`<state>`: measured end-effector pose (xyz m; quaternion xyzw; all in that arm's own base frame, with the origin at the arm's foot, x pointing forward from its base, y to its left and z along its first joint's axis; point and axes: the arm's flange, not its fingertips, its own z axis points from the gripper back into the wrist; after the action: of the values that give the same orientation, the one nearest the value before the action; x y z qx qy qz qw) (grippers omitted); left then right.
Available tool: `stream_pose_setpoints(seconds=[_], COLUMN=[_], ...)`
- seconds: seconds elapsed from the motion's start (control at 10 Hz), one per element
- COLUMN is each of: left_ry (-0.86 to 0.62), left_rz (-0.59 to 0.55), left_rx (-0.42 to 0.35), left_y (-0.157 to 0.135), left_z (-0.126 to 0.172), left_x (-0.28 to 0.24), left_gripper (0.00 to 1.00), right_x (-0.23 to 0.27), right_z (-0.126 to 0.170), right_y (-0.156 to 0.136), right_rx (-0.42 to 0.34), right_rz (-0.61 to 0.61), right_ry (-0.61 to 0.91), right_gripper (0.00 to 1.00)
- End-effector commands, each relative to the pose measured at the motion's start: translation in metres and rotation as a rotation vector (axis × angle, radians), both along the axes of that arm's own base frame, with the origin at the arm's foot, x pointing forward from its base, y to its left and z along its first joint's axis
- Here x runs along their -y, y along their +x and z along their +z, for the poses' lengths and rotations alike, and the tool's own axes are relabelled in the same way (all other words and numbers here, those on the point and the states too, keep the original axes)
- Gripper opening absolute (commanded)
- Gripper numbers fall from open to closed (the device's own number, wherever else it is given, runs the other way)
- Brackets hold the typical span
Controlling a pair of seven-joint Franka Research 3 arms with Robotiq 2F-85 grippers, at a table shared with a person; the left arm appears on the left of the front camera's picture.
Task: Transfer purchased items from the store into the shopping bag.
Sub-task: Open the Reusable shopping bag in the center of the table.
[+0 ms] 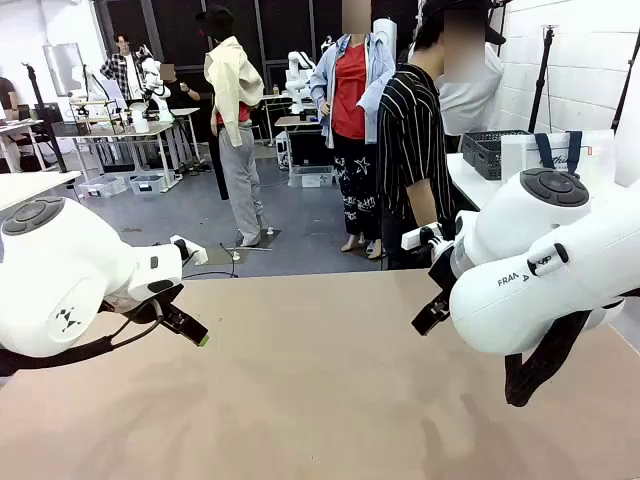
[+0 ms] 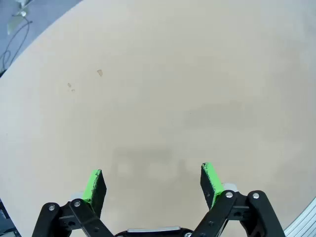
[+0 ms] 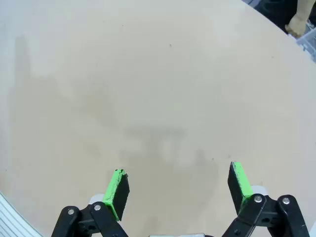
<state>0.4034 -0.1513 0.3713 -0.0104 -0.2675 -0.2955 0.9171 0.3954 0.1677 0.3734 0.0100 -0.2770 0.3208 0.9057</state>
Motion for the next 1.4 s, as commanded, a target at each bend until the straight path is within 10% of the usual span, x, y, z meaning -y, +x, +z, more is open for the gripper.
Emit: stream_pose_setpoints(seconds=[0.0, 0.9, 1.3], left_ry=[0.0, 0.001, 0.025], left_rz=[0.0, -0.002, 0.302], left_rx=[0.0, 0.0, 0.326], left_y=[0.0, 0.0, -0.044], left_z=[0.0, 0.0, 0.119], left_x=[0.0, 0.001, -0.115], left_gripper=[1.0, 1.0, 1.0], right_x=[0.0, 0.0, 0.096], right_z=[0.0, 0.0, 0.102], right_y=[0.0, 0.0, 0.023], right_rx=[0.0, 0.0, 0.299], right_rz=[0.0, 0.0, -0.327], right_ry=[0.0, 0.0, 0.094], right_gripper=[1.0, 1.0, 1.0])
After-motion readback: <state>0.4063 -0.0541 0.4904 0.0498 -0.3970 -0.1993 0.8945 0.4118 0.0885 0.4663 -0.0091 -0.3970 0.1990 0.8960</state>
